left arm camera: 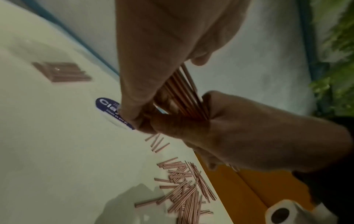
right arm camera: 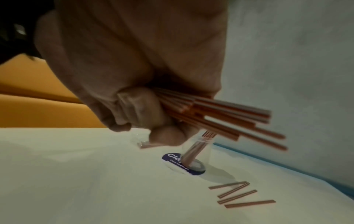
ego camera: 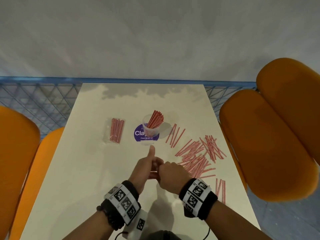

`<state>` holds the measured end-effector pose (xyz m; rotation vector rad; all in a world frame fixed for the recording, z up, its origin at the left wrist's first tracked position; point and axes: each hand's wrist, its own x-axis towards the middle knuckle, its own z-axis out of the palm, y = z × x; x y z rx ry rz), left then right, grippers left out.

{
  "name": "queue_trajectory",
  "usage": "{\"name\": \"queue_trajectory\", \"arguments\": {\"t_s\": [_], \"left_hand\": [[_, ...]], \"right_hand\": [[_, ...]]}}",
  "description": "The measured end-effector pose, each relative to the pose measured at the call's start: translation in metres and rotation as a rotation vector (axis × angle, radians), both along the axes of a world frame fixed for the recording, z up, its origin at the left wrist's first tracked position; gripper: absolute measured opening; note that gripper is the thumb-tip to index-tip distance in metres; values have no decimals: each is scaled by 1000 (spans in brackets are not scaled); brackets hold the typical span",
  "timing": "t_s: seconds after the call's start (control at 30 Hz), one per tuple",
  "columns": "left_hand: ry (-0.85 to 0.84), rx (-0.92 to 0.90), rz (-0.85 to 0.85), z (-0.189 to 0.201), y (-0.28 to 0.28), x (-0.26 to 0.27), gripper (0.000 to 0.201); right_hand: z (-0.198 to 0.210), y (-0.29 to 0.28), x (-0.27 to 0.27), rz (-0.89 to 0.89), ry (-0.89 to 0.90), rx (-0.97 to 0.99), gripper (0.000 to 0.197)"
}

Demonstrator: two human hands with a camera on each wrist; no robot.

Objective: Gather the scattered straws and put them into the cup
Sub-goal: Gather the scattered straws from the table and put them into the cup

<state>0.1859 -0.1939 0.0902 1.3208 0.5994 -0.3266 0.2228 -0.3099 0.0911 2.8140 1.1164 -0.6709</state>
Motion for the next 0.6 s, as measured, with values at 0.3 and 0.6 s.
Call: {"name": "queue_trajectory", "arguments": {"t_s": [0.3,0.6], "left_hand": [[58,-836,206,11,21,-12,79],[-170,-1253,222,50,5,-22,73]], "right_hand": [[100,5,5,-659,768,1380,49],[85,34,-21,-578,615,1584,59]]}}
